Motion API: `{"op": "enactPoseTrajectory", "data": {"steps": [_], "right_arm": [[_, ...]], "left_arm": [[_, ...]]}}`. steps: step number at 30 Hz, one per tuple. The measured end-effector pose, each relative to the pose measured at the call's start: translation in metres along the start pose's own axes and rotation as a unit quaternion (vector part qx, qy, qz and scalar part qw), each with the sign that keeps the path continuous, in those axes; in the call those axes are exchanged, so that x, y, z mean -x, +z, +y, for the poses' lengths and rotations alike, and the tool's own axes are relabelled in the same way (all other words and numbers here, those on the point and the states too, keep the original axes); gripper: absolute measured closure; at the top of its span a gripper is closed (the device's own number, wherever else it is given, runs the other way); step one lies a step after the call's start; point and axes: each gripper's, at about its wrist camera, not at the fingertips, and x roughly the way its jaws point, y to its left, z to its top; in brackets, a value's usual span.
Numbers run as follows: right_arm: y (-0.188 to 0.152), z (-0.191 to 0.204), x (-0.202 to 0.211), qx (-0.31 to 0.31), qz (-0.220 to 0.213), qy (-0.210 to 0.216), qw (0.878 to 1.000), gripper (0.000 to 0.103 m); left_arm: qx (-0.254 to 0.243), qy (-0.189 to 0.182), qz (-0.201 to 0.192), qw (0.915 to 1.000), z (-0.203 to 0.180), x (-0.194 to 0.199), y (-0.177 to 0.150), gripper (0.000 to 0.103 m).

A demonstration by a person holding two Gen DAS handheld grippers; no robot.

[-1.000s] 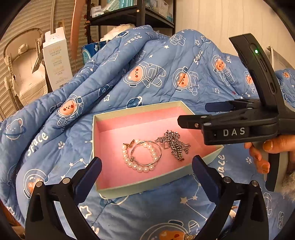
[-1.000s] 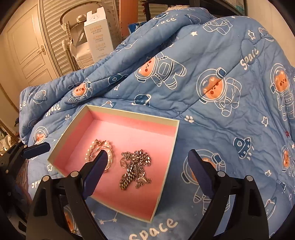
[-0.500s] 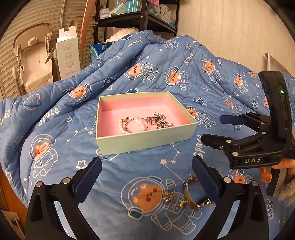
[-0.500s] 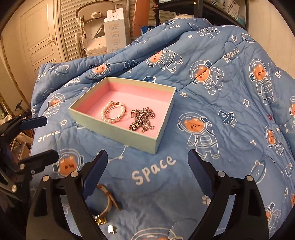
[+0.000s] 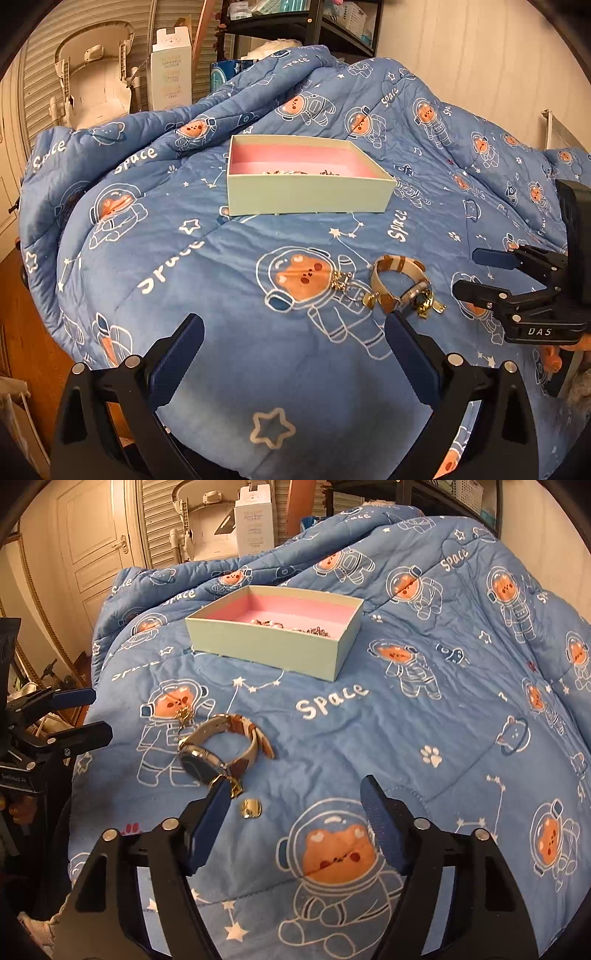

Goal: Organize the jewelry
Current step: 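Move both tools back toward the watch and gold rings, then grasp a gold ring with the right gripper while the left gripper approaches the gold charm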

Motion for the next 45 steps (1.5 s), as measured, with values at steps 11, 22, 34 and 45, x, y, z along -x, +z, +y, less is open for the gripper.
{"op": "enactPoseTrajectory", "data": {"steps": [11,22,34,45], "right_arm": [[-0.018,0.022,-0.017,0.021,0.024,0.006,0.999,0.066],[-0.015,0.023,-0.024,0.015,0.022,0.02,0.999,0.089],[-0.018,0.021,-0.022,-0.001,0.019,0.02,1.0,0.089],[-0.019,0.021,-0.023,-0.003,0.02,0.018,1.0,0.089]], "left_arm": [[-0.001,-0.007,0.008,0.9999,-0.023,-0.002,-0.015,0.022],[-0.014,-0.007,0.022,0.9996,-0.029,-0.017,-0.011,0.043],[-0.044,-0.009,0.04,0.9982,-0.019,-0.05,0.018,0.066],[-0.004,-0.039,0.05,0.998,-0.023,-0.071,0.032,0.081]]}}
